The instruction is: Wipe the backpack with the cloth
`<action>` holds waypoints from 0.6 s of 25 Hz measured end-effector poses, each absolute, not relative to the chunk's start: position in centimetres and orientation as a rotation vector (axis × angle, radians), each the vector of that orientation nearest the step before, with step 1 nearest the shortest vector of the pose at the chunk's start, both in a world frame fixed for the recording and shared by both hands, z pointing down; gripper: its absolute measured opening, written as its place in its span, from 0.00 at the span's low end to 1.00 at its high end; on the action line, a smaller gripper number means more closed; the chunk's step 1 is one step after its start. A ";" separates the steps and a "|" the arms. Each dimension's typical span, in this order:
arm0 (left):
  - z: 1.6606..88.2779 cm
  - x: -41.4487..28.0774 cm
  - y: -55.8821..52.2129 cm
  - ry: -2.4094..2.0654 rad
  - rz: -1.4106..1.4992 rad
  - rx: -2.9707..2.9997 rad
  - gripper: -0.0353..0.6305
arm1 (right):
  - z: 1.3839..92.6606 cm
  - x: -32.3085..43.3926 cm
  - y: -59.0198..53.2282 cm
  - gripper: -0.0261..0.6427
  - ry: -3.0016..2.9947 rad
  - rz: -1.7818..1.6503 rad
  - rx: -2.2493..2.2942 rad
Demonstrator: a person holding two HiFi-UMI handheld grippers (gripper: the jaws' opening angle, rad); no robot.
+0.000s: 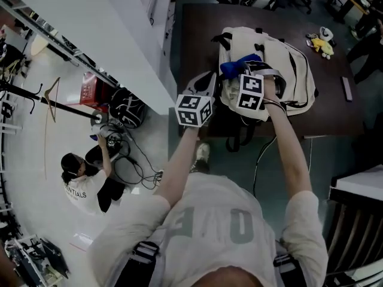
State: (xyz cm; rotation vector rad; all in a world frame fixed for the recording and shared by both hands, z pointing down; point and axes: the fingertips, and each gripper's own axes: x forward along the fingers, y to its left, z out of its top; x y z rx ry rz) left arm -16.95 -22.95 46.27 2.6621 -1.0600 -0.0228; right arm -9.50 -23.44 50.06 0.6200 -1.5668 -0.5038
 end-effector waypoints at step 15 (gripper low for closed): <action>47.5 -19.4 -13.2 -1.160 0.041 2.650 0.06 | 54.7 -11.5 -14.0 0.09 -1.648 -0.428 0.704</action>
